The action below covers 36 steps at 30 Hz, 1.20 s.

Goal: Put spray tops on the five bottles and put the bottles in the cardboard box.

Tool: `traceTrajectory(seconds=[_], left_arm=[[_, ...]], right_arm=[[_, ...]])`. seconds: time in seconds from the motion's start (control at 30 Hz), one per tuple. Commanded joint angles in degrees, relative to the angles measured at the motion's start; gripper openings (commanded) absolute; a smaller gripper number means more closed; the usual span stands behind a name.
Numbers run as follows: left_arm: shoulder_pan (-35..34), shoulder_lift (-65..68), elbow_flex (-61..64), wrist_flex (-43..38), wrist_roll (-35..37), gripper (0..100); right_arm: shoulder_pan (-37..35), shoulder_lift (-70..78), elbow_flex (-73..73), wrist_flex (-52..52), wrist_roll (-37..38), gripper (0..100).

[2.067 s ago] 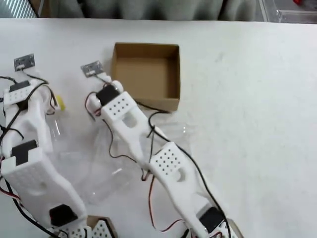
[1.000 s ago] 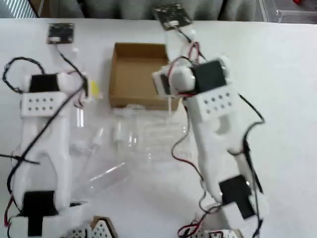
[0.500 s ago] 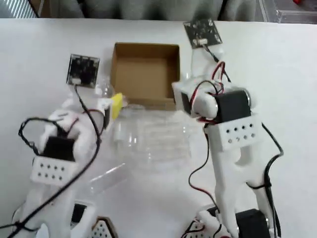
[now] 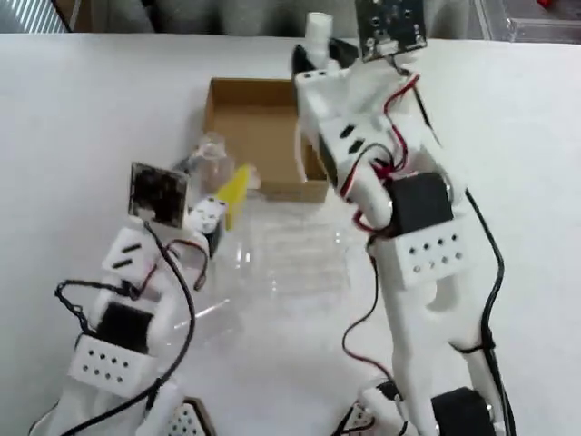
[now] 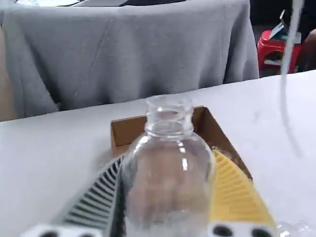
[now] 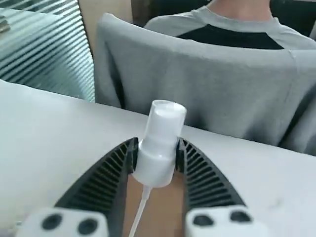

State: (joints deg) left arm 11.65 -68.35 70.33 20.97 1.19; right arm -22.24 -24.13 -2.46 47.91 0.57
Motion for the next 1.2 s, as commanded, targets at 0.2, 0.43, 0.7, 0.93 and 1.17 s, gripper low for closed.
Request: traceTrajectory(seconds=[0.2, 0.43, 0.7, 0.93, 1.17], left_arm=[[3.0, -12.2, 6.8, -2.9, -0.5, 8], [3.1, -17.9, 11.5, -2.9, -0.4, 8], [3.1, -22.6, 15.9, -2.9, -0.4, 8], [3.1, -23.3, 16.3, -2.7, -0.4, 8], [3.1, -23.3, 16.3, -2.5, -0.4, 8]], right_arm=[[-5.9, -9.3, -0.6, -5.4, -14.9, 1.5], [-6.0, -9.4, -0.4, -20.1, -21.0, 1.5], [-6.1, -17.8, 12.7, -23.9, -20.6, 1.5], [-6.1, -20.8, 21.5, -32.8, -20.6, 1.5], [-8.4, -21.3, 26.2, -33.2, -20.5, 1.5]])
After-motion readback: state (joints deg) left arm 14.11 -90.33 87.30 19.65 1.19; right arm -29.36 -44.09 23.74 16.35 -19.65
